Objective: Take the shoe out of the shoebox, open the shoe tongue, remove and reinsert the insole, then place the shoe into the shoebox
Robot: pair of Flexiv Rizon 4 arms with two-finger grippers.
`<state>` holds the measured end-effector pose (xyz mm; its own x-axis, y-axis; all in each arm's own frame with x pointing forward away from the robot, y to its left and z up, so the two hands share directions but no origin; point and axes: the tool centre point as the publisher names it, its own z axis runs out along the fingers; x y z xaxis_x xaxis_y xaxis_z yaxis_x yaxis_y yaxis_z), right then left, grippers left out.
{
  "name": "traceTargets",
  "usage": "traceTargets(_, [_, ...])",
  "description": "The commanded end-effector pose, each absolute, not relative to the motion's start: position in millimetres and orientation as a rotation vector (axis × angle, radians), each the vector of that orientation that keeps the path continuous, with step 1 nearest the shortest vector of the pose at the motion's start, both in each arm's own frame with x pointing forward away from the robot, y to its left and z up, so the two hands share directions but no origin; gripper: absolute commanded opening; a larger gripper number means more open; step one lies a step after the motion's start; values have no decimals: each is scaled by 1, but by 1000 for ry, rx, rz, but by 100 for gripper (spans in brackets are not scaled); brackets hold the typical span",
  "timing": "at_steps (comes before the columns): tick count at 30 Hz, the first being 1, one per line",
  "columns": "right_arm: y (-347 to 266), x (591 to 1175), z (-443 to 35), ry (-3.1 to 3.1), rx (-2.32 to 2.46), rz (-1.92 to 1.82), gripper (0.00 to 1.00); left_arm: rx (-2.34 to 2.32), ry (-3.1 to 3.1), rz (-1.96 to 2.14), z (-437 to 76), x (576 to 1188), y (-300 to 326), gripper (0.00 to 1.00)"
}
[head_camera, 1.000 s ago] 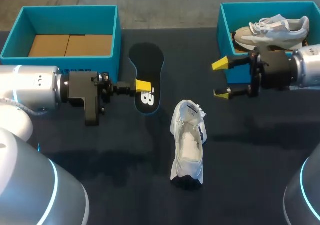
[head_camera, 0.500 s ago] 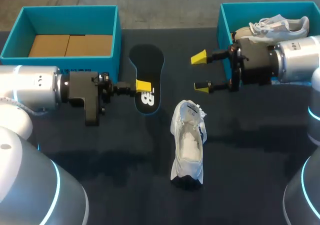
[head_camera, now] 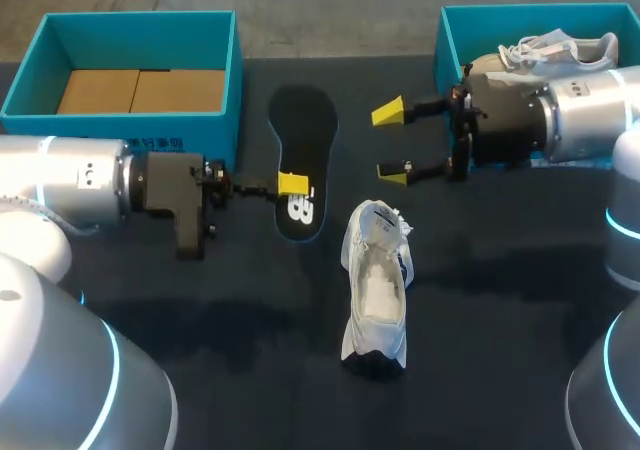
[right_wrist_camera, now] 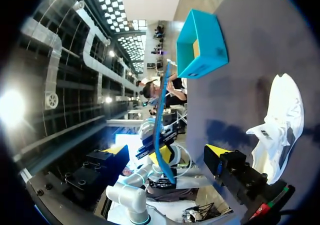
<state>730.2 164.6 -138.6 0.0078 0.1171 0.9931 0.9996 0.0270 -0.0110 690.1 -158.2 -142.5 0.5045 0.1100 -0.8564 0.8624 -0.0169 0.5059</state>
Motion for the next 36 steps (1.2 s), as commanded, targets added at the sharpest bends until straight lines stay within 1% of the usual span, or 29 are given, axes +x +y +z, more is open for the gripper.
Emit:
traceTargets(1, [186, 738, -145, -1300, -1258, -1115, 100, 1487, 873, -740, -147, 702, -172, 0])
traceTargets(9, [206, 738, -142, -1328, -1200, -1110, 100, 1503, 856, -705, -156, 708, -183, 0])
traceTargets(11, [210, 738, -140, -1335, -1189, -1111, 93, 1497, 857, -702, -159, 710, -185, 0])
traceTargets(14, [213, 739, -137, -1346, -1178, -1113, 90, 1486, 858, -700, -163, 711, -187, 0])
traceTargets(17, [215, 739, -137, -1353, -1171, -1111, 72, 1469, 855, -701, -164, 712, -188, 0])
traceTargets(19, [215, 740, -137, -1356, -1171, -1109, 65, 1461, 852, -701, -164, 712, -188, 0])
traceTargets(20, [215, 740, -137, -1355, -1170, -1109, 59, 1459, 851, -699, -164, 712, -188, 0])
traceTargets(23, [215, 740, -138, -1351, -1170, -1107, 49, 1450, 845, -696, -164, 712, -189, 0])
traceTargets(26, [215, 740, -138, -1348, -1169, -1109, 46, 1445, 843, -693, -165, 712, -189, 0])
traceTargets(30, [216, 741, -138, -1346, -1164, -1109, 45, 1441, 842, -689, -165, 712, -190, 0])
traceTargets(36, [216, 741, -141, -1338, -1162, -1113, 37, 1435, 830, -680, -166, 711, -191, 0])
